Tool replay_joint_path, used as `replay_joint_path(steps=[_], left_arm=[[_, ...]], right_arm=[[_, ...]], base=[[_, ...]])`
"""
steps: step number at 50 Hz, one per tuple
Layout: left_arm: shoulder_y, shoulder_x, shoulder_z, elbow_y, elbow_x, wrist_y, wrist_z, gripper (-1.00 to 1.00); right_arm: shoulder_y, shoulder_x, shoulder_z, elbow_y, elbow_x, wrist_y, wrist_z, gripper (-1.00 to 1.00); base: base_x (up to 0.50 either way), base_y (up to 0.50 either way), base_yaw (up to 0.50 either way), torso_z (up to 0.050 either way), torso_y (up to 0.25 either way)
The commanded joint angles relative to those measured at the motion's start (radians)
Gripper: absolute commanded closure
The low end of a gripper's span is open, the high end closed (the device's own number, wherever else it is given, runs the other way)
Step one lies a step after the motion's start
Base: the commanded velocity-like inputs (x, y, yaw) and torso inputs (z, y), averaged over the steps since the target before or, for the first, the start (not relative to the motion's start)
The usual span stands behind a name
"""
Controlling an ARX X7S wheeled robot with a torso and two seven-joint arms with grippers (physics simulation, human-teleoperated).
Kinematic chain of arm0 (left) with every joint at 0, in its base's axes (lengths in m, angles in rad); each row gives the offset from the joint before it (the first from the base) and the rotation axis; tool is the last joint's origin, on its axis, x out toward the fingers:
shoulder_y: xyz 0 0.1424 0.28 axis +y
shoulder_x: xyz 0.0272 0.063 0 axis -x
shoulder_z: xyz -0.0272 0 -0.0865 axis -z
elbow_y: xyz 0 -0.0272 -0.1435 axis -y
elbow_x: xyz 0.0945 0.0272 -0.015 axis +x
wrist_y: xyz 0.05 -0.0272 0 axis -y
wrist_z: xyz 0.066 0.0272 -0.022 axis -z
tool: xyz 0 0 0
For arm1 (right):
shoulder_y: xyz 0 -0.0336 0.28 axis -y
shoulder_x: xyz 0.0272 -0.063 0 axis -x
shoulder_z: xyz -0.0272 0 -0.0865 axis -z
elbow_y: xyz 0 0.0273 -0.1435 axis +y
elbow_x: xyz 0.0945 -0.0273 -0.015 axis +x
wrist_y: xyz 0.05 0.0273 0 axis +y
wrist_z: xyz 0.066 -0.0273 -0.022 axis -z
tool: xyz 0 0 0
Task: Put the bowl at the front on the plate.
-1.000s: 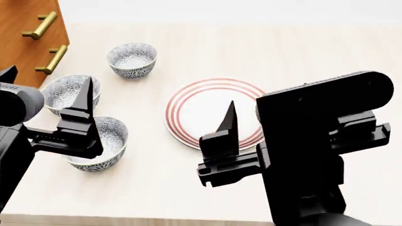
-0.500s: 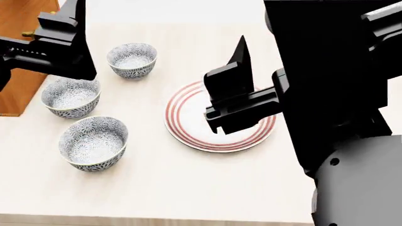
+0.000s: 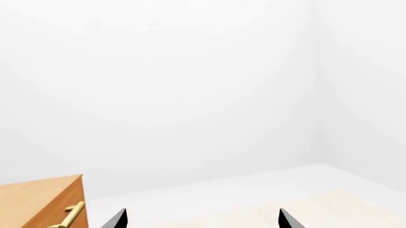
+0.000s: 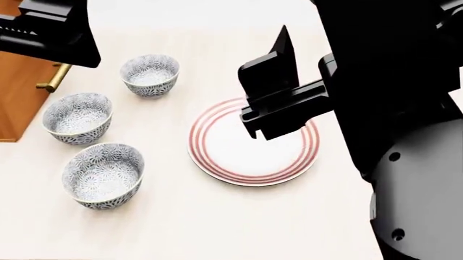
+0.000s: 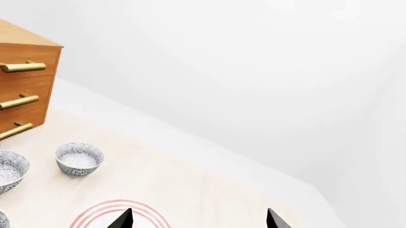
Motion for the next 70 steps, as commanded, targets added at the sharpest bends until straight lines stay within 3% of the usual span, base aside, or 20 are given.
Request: replay_joint_path(steps=[1, 51, 70], left_arm=[[0.000, -0.020, 0.023, -0.003, -0.023, 0.024, -0.013, -1.00], [0.006, -0.076, 0.079, -0.005, -0.092, 0.100, -0.056, -1.00], [0.026, -0.097, 0.113, 0.000, -0.055, 0.132, -0.024, -1.00]], right_arm=[[0.020, 0.019, -0.041, 0.015, 0.020, -0.022, 0.012, -1.00], [0.039, 0.070, -0.094, -0.016, 0.031, -0.094, 0.004, -1.00], [0.026, 0.068, -0.104, -0.018, -0.005, -0.108, -0.046, -1.00]], base=[[0.20, 0.00, 0.00, 0.000, 0.000], [0.20, 0.00, 0.00, 0.000, 0.000], [0.06, 0.00, 0.00, 0.000, 0.000]])
